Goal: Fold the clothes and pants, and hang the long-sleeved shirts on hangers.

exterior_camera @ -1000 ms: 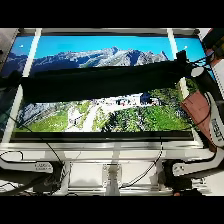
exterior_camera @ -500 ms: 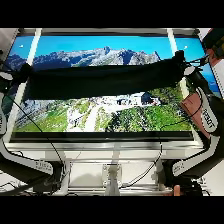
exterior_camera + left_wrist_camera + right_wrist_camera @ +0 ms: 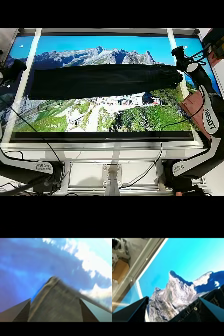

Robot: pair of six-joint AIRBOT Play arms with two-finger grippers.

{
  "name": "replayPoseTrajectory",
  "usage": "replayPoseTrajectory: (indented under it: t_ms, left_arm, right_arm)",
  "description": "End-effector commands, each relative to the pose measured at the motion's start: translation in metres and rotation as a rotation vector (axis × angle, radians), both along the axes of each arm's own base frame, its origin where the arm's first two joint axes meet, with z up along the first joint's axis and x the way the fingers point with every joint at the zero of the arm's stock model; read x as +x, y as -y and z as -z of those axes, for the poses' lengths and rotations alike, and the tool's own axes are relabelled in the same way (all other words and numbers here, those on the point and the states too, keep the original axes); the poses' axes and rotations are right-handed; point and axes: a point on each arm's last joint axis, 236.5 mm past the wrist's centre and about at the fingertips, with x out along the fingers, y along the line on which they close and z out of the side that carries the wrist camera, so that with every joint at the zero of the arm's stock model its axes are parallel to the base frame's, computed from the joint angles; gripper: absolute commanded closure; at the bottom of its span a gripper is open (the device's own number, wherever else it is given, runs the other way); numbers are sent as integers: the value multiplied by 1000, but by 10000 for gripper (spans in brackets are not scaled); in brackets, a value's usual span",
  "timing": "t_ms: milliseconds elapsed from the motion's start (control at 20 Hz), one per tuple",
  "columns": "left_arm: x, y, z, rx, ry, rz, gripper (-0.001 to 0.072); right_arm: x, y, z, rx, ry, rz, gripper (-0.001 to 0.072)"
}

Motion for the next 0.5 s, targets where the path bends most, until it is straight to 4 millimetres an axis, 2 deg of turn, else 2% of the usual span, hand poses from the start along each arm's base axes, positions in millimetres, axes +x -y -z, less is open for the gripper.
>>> replayPoseTrajectory:
  t_ms: [0,100,200,400,450]
  left_arm:
    - [-54,-6,36,-77,-226,49,5]
    - [-74,-3,60,-110,-325,113,4]
    - [-80,4,77,-106,-400,217,4]
    - [-56,-12,89,-104,-430,257,4]
    - [-57,-15,97,-110,-474,281,5]
  right_arm:
    - [-6,-10,2,-30,-43,-59,34]
    - [-12,-17,12,-21,-89,-88,34]
    - [-17,-21,20,-30,-131,-116,34]
    - [-25,-28,30,-39,-182,-160,34]
    - [-26,-29,32,-37,-189,-164,34]
